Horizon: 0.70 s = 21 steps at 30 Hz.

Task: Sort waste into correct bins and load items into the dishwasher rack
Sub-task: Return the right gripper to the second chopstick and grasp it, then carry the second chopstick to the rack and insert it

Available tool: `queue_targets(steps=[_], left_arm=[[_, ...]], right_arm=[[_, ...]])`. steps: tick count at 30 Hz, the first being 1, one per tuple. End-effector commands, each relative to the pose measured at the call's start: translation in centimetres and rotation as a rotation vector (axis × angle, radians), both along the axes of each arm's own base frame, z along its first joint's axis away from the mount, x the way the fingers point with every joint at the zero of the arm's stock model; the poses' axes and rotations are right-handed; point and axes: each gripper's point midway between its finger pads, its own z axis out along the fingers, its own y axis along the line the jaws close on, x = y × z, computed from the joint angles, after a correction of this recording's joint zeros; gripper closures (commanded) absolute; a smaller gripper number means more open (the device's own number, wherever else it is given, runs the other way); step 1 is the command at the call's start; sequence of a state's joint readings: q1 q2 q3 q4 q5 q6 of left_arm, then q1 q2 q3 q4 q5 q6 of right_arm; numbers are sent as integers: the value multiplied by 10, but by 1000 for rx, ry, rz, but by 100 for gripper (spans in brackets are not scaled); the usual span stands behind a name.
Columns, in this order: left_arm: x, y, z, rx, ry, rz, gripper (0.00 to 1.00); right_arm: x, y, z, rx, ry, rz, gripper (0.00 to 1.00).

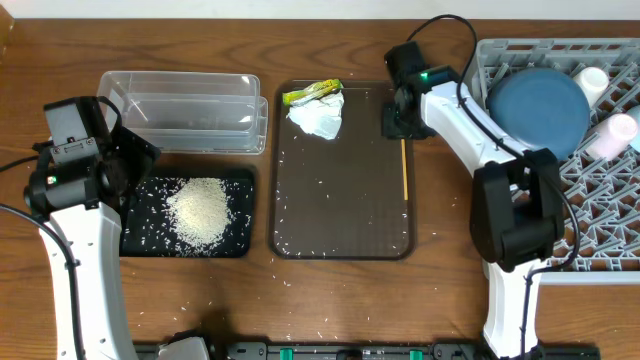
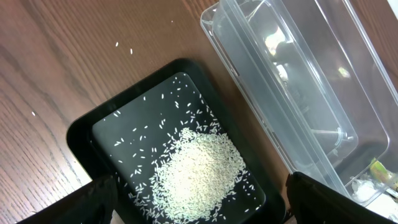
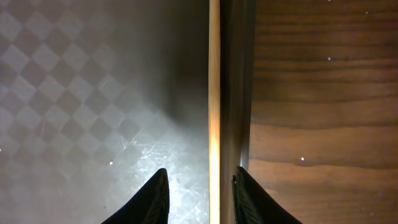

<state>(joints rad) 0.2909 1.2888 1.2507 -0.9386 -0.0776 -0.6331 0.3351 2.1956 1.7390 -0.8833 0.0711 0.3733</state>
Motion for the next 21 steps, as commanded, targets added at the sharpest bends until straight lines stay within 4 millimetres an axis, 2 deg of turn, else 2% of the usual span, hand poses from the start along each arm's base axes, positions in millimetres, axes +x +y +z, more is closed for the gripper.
queue_targets(steps=[1,16,18,21], left_arm=[[0,2,3,-3,-10,18,11],[0,2,3,-3,-10,18,11],[0,2,3,-3,-10,18,10],[0,2,3,-3,-10,18,10]], right_arm=[[4,1,-7,-15,-5,-21,69],[-2,5,-45,-1,68,-28,73],[-3,6,-48,-1,76,-29,77],[-5,8,-50,-1,84,-26,96]])
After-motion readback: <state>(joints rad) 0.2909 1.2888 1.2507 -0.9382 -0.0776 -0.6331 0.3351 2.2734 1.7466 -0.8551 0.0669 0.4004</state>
